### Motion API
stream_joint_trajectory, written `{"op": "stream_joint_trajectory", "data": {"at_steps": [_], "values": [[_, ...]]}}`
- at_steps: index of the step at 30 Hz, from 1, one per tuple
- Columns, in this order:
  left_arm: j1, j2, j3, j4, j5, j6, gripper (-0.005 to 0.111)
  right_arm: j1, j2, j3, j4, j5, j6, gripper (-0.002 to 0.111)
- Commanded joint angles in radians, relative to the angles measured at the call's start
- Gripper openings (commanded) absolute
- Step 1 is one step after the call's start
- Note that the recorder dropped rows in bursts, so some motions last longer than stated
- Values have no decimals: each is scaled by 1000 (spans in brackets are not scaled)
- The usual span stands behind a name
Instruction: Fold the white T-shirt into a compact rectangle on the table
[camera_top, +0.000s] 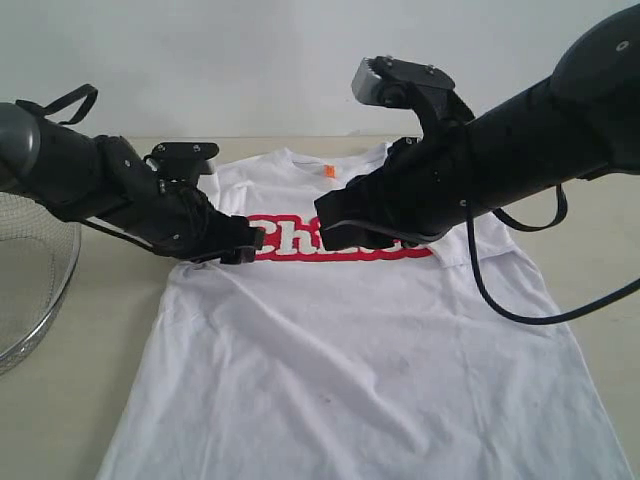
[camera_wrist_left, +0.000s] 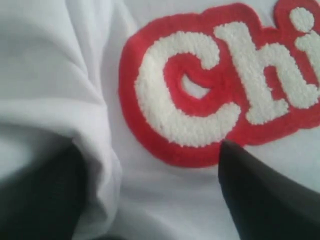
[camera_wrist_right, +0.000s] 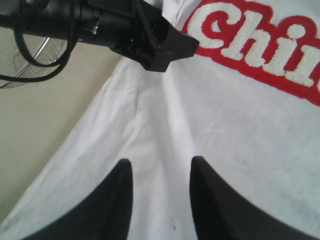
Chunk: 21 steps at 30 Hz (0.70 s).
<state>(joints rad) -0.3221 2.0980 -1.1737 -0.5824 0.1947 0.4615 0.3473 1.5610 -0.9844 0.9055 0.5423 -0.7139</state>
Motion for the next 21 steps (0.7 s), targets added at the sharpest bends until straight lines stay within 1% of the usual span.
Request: {"op": "stream_joint_trajectory", "data": {"at_steps": [1,6,19,21], "values": [[10,-21,13,19,40,-29,69,2,-4,-2,-1,-4,-2,34],[10,-76,10,12,76,-96,69,2,-4,-2,-1,-4,-2,34],[10,-115,4,-33,139,-121,69,2,-4,-2,-1,-4,-2,34],[20,-134,4,-33,152,-150,69,2,-4,-2,-1,-4,-2,34]]}}
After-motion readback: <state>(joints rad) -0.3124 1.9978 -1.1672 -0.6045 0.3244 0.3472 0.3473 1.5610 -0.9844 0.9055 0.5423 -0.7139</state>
